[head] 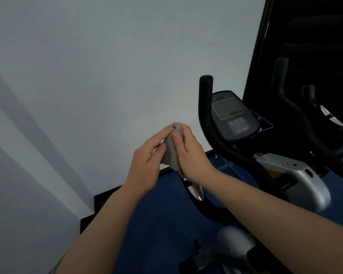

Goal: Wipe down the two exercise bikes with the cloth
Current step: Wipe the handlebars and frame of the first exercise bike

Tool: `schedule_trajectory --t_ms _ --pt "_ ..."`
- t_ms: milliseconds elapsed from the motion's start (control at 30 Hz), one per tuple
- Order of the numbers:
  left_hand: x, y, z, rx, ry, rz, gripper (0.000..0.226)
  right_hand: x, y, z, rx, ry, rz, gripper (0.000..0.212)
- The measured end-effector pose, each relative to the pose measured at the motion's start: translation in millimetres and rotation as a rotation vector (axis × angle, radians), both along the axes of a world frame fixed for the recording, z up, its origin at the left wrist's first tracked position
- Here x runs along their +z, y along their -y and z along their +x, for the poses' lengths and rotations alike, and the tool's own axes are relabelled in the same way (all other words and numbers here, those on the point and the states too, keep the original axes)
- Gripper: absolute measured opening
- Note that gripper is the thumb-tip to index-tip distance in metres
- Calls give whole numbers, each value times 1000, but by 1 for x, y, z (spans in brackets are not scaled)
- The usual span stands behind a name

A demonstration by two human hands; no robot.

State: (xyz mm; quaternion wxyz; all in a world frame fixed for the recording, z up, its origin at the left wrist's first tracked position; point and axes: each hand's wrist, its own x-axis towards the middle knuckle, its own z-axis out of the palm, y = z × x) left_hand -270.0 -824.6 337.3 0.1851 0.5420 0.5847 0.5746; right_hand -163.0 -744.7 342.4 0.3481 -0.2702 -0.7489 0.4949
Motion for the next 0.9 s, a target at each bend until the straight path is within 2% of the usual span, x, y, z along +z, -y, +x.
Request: schedule_trajectory --t_ms 200,300,400,567,700,900 --pt "0 2 2 7 -16 3 39 -10 -4 30 121 211 25 25" --pt "-5 0 9 22 30 30 43 10 -10 10 84 113 -18 30" --pt "-11 1 14 31 14 15 45 -7 4 17 54 107 -12 27" --pt "-18 -7 28 114 5 52 45 1 -11 43 136 481 82 33" --pt "-27 -8 49 160 -22 64 52 -1 3 47 204 375 60 35" --pt "-38 -12 78 243 -167 38 64 -16 2 113 430 707 203 45"
